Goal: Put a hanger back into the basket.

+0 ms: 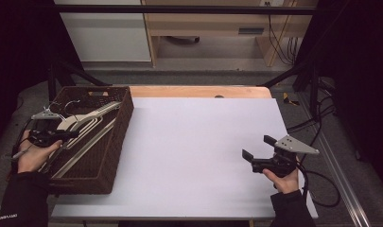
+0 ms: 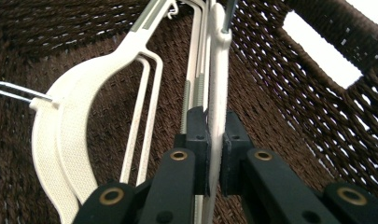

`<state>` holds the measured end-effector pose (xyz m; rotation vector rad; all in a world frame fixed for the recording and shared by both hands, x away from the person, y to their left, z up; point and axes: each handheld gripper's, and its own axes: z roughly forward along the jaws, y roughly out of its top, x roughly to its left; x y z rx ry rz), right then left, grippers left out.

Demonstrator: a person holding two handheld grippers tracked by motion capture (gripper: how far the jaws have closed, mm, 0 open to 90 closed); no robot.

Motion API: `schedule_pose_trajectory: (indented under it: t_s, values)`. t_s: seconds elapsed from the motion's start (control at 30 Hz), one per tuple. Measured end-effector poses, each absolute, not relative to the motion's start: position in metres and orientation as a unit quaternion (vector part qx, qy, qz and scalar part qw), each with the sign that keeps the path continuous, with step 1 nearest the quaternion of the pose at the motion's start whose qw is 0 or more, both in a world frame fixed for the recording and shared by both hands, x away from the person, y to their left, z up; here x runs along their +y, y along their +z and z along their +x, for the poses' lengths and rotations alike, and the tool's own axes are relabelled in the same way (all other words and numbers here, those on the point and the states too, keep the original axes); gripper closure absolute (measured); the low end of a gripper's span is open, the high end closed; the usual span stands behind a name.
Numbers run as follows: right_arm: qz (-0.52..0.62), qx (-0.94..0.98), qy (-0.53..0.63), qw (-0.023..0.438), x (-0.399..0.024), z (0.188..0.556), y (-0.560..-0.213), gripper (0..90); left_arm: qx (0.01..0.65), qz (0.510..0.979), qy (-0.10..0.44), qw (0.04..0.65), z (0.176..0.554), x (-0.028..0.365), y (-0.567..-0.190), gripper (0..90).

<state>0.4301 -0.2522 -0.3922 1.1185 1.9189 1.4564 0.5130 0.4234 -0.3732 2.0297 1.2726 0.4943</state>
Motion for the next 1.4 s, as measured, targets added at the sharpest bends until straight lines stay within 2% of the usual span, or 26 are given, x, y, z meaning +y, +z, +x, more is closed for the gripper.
schedule_pose_trajectory:
  t_s: [0.1, 0.23, 0.37, 0.53, 0.73, 0.87, 1.03, 1.17, 1.4]
  values:
    - [0.409, 0.700, 0.533, 0.241, -0.253, 0.430, -0.392, 1.3, 0.517, 0.764, 0.205, 0.327, 0.514, 0.426, -0.376, 80.6]
    - [0.410, 0.700, 0.533, 0.240, -0.252, 0.430, -0.392, 1.3, 0.552, 0.740, 0.216, 0.318, 0.513, 0.436, -0.379, 66.3]
    - [0.410, 0.699, 0.534, 0.241, -0.253, 0.430, -0.392, 1.3, 0.578, 0.697, 0.234, 0.353, 0.503, 0.448, -0.372, 55.4]
    - [0.410, 0.699, 0.534, 0.242, -0.252, 0.430, -0.392, 1.3, 0.553, 0.662, 0.249, 0.440, 0.479, 0.445, -0.354, 49.1]
    - [0.411, 0.695, 0.537, 0.245, -0.254, 0.429, -0.392, 1.3, 0.501, 0.663, 0.265, 0.488, 0.452, 0.416, -0.340, 38.9]
    - [0.411, 0.694, 0.538, 0.247, -0.254, 0.429, -0.391, 1.2, 0.468, 0.661, 0.268, 0.521, 0.440, 0.390, -0.338, 29.2]
    - [0.409, 0.693, 0.541, 0.246, -0.255, 0.428, -0.391, 1.1, 0.439, 0.675, 0.271, 0.528, 0.432, 0.354, -0.344, 15.1]
    - [0.410, 0.691, 0.542, 0.247, -0.256, 0.427, -0.390, 1.1, 0.419, 0.685, 0.262, 0.536, 0.427, 0.327, -0.351, 11.0]
    - [0.409, 0.687, 0.547, 0.249, -0.260, 0.425, -0.389, 1.1, 0.394, 0.704, 0.247, 0.537, 0.424, 0.298, -0.360, 8.9]
